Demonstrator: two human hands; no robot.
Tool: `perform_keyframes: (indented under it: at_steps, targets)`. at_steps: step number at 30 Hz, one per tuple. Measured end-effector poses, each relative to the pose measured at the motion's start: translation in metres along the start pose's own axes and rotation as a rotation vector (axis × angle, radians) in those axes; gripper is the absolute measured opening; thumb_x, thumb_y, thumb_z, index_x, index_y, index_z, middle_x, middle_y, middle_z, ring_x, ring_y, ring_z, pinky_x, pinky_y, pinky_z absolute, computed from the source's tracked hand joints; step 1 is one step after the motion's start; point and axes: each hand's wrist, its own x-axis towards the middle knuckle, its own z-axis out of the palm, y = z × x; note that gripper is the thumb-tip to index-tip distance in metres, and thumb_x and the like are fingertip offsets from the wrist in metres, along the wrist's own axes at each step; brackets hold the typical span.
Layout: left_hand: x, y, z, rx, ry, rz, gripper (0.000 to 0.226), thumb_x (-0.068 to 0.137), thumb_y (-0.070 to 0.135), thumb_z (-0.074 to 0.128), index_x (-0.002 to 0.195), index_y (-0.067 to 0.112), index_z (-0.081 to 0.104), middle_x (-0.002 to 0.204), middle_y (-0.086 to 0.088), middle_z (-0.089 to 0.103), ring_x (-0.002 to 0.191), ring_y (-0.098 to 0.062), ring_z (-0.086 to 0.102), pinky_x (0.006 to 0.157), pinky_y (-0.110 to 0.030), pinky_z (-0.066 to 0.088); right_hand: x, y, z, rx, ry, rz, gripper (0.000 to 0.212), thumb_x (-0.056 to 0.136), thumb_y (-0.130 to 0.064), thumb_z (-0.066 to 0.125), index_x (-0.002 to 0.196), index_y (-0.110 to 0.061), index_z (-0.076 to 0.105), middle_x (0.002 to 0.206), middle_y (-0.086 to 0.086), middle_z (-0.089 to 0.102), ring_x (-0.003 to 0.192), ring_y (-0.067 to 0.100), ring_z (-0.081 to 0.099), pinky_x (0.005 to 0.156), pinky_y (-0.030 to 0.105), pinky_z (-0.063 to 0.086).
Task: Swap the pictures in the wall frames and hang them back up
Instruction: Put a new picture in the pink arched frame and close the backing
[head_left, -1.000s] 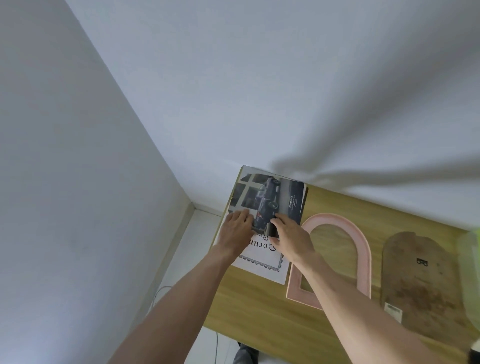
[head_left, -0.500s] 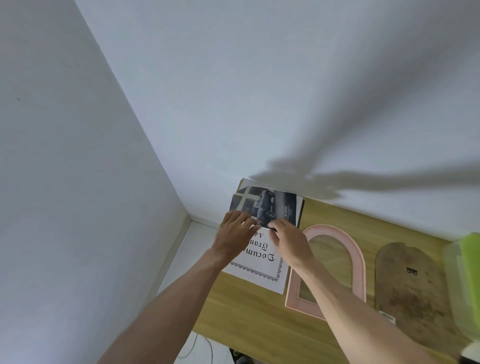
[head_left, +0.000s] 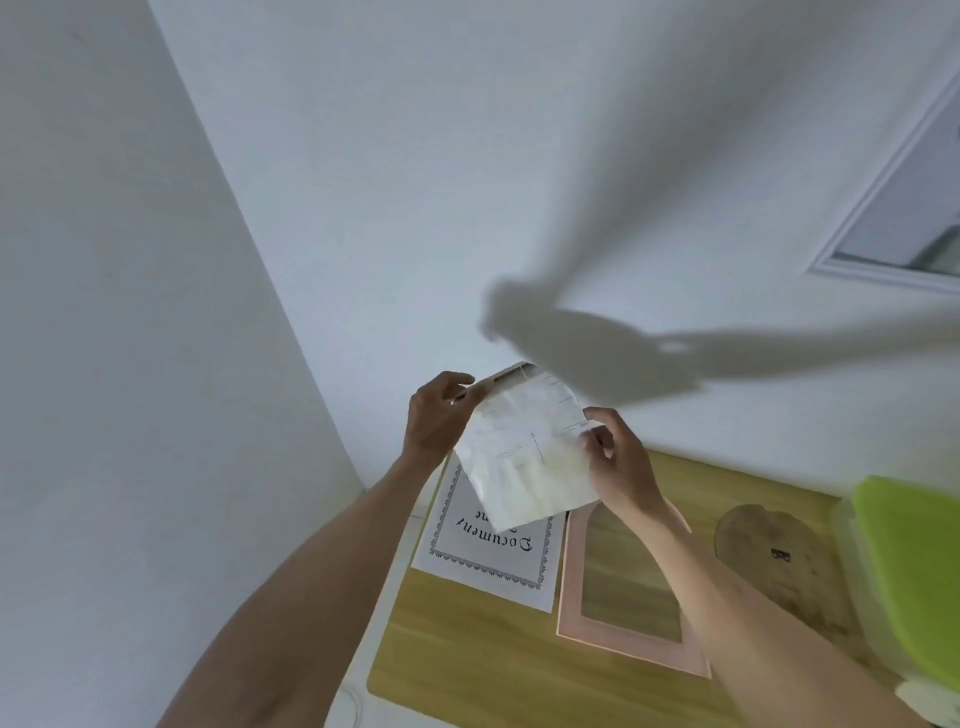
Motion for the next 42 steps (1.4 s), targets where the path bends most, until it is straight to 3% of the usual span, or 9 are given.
perform_keyframes:
  at_steps: [7,12,18,21,25,28,31,36,42]
  targets:
    - [-0.018,-0.005,0.042,-0.138,-0.349,-0.186,0.032,0.074,0.013,0.077,0.105,0.014,0.068,0.097,-0.009,0.074,0.092,-0.026,0.071,0.083,-0.041,0.059,-0.024,0.022,-0.048,0.261,0.202,0.296,0.021,0.098,-0.016,0.056,0.118,-0.022,0.059,0.107,-0.008,0.065,0.101,0.004,0.061,0.068,0.019,0.046]
    - [-0.038,-0.014,0.086,0.039,-0.412,-0.175,0.051,0.072,-0.003,0.072,0.119,0.018,0.065,0.089,-0.007,0.07,0.077,-0.019,0.066,0.068,-0.031,0.052,-0.052,0.07,-0.067,0.1,0.217,0.435,0.024,0.097,-0.024,0.058,0.121,-0.022,0.057,0.111,-0.002,0.064,0.093,0.011,0.064,0.068,0.024,0.05]
    - [-0.072,-0.036,0.138,0.29,-0.508,-0.149,0.058,0.081,-0.003,0.066,0.133,0.02,0.055,0.085,0.0,0.067,0.073,-0.01,0.062,0.054,-0.016,0.044,-0.085,0.122,-0.081,-0.105,0.111,0.585,0.032,0.097,-0.016,0.056,0.129,-0.018,0.053,0.108,0.002,0.063,0.084,0.017,0.064,0.07,0.034,0.054]
    - [-0.085,-0.049,0.155,0.434,-0.536,-0.121,0.058,0.082,-0.005,0.06,0.134,0.017,0.054,0.089,-0.005,0.07,0.073,-0.02,0.066,0.062,-0.028,0.056,-0.095,0.138,-0.088,-0.156,0.073,0.624,0.037,0.095,-0.013,0.057,0.131,-0.017,0.051,0.098,0.004,0.066,0.08,0.023,0.067,0.07,0.039,0.055]
    - [-0.095,-0.06,0.168,0.576,-0.539,-0.1,0.058,0.081,-0.004,0.058,0.135,0.018,0.051,0.091,-0.007,0.068,0.079,-0.024,0.067,0.069,-0.036,0.059,-0.1,0.151,-0.093,-0.31,0.009,0.577,0.03,0.095,-0.013,0.057,0.124,-0.018,0.054,0.093,0.0,0.065,0.066,0.014,0.061,0.053,0.029,0.049]
    - [-0.099,-0.065,0.171,0.747,-0.58,-0.047,0.058,0.084,0.011,0.064,0.138,0.017,0.043,0.102,-0.009,0.065,0.088,-0.026,0.066,0.076,-0.039,0.058,-0.098,0.158,-0.093,-0.422,-0.061,0.549,0.033,0.095,-0.016,0.059,0.127,-0.015,0.056,0.111,0.003,0.064,0.09,0.018,0.065,0.078,0.034,0.055]
    - [-0.103,-0.067,0.17,0.93,-0.581,0.019,0.064,0.088,0.03,0.066,0.143,0.019,0.035,0.116,-0.011,0.056,0.099,-0.03,0.061,0.084,-0.043,0.054,-0.099,0.161,-0.094,-0.503,-0.094,0.522,0.039,0.095,-0.015,0.062,0.132,-0.011,0.052,0.128,0.01,0.055,0.12,0.025,0.052,0.099,0.034,0.043]
    - [-0.106,-0.075,0.167,1.001,-0.618,0.053,0.055,0.093,0.038,0.059,0.143,0.025,0.041,0.119,-0.009,0.05,0.101,-0.03,0.061,0.087,-0.042,0.05,-0.101,0.165,-0.096,-0.586,-0.196,0.354,0.039,0.096,-0.021,0.061,0.135,-0.02,0.055,0.121,0.006,0.05,0.094,0.011,0.046,0.079,0.018,0.034]
    - [-0.106,-0.078,0.175,1.02,-0.62,0.059,0.048,0.096,0.035,0.053,0.141,0.023,0.041,0.118,-0.009,0.052,0.102,-0.03,0.06,0.085,-0.04,0.05,-0.093,0.168,-0.092,-0.559,-0.247,0.366,0.044,0.1,-0.014,0.055,0.144,-0.018,0.051,0.125,0.009,0.046,0.105,0.017,0.055,0.088,0.015,0.039]
